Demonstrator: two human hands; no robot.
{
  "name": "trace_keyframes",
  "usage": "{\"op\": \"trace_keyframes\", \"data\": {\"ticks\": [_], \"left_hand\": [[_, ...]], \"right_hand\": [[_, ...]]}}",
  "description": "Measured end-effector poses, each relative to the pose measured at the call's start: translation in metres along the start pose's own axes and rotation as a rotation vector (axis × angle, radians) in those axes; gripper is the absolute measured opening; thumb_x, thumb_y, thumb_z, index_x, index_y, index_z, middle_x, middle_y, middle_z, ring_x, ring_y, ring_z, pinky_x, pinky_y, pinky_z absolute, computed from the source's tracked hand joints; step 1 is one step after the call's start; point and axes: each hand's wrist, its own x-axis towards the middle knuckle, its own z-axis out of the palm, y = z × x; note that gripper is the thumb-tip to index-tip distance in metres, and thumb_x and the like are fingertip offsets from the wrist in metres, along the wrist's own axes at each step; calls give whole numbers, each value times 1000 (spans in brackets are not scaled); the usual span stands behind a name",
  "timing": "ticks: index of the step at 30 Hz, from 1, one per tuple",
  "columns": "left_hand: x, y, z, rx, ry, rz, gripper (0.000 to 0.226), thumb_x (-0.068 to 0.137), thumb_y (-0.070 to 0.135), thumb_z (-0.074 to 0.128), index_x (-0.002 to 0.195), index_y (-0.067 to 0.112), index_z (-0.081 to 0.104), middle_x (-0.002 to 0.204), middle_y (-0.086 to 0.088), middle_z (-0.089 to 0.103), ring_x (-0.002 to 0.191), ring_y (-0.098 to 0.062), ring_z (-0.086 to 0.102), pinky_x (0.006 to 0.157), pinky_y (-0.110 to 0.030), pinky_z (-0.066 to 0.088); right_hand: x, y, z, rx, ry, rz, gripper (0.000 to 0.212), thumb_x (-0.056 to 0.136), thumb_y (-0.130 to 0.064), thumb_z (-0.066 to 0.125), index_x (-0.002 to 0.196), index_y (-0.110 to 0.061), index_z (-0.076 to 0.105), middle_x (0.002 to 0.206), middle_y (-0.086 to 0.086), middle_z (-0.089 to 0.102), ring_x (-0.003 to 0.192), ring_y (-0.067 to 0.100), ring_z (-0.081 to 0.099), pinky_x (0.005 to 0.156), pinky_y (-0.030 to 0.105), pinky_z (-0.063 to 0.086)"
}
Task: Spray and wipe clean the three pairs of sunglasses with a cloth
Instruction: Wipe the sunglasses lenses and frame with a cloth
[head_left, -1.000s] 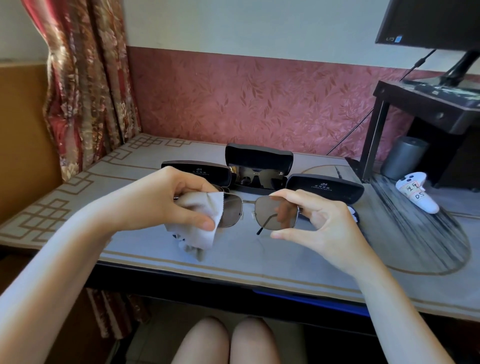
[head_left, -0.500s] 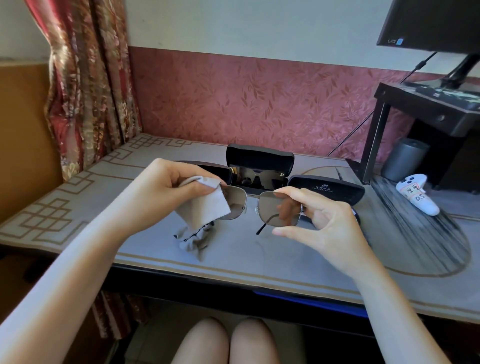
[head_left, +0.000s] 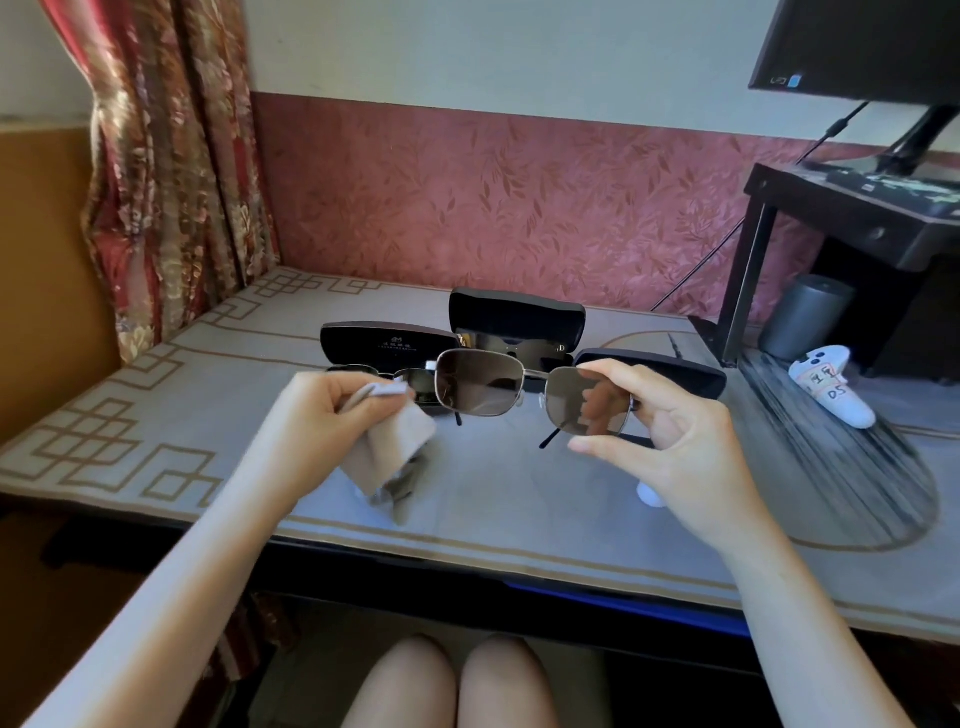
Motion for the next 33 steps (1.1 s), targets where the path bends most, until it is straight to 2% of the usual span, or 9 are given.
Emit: {"op": "trace_keyframes", "data": {"ticks": [4, 8, 13, 16, 18, 23, 27, 30, 33], "left_hand": [[-7, -9, 30, 27, -114, -44, 26, 84, 36, 71, 88, 10, 76, 81, -17, 69, 64, -10, 54, 57, -23, 38], [-8, -11, 50, -26, -133, -66, 35, 80, 40, 65, 88, 6, 72, 74, -24, 61, 59, -13, 48, 54, -27, 36], [-4, -14, 37, -220, 47, -117, 16, 89, 26, 67, 82, 12, 73, 63, -5, 57, 56, -13, 47, 48, -21, 35], [-4, -15, 28, -313, 157, -97, 44, 83, 40, 68, 81, -4, 65, 70, -10, 52, 69, -17, 43, 63, -32, 32], [-9, -10, 24, -293, 258, -33, 44, 86, 37, 67, 81, -7, 63, 69, -21, 53, 71, -18, 43, 65, -33, 31], [-16, 21, 22, -108, 383, 129, 18, 90, 29, 66, 73, 25, 70, 73, -27, 58, 63, -11, 43, 52, -15, 31], [-13, 26, 27, -154, 276, 120, 17, 91, 29, 65, 79, 24, 75, 72, -17, 68, 64, -15, 57, 63, -20, 41], [-17, 30, 28, -215, 141, 109, 24, 95, 28, 59, 80, 19, 76, 71, 2, 72, 65, 0, 58, 61, -7, 39], [-18, 32, 24, -264, -12, 9, 47, 98, 49, 44, 86, 17, 77, 70, 15, 67, 71, 2, 57, 69, -9, 39]], "right_hand": [[0, 2, -2, -5, 18, 7, 53, 70, -5, 80, 116, -28, 66, 88, 3, 61, 81, 18, 57, 86, 20, 43], [-1, 3, -3, -20, 13, 21, 53, 72, -2, 80, 118, -23, 66, 87, 4, 61, 81, 18, 57, 86, 21, 43], [-2, 3, -6, -38, 21, 33, 52, 71, -1, 79, 117, -22, 66, 87, 3, 62, 79, 14, 57, 86, 17, 42], [-3, 3, -5, -40, 12, 56, 50, 71, -8, 79, 117, -21, 66, 87, 4, 61, 81, 15, 58, 86, 20, 43], [-4, 5, -2, -57, -8, 64, 48, 71, -15, 79, 116, -28, 67, 87, 4, 60, 83, 15, 58, 85, 25, 43], [-5, 10, 9, -106, -68, 63, 49, 74, -17, 82, 119, -28, 65, 88, -1, 59, 91, 18, 56, 96, 36, 43], [-3, 7, 13, -106, -77, 58, 49, 75, -14, 81, 120, -27, 65, 88, -3, 60, 93, 19, 57, 97, 39, 43], [-3, 7, 12, -113, -78, 57, 49, 75, -11, 81, 119, -24, 65, 87, -1, 60, 90, 17, 57, 96, 37, 43], [-3, 6, 9, -86, -66, 62, 48, 74, -9, 81, 118, -24, 66, 87, -2, 60, 89, 17, 57, 95, 33, 43]]}}
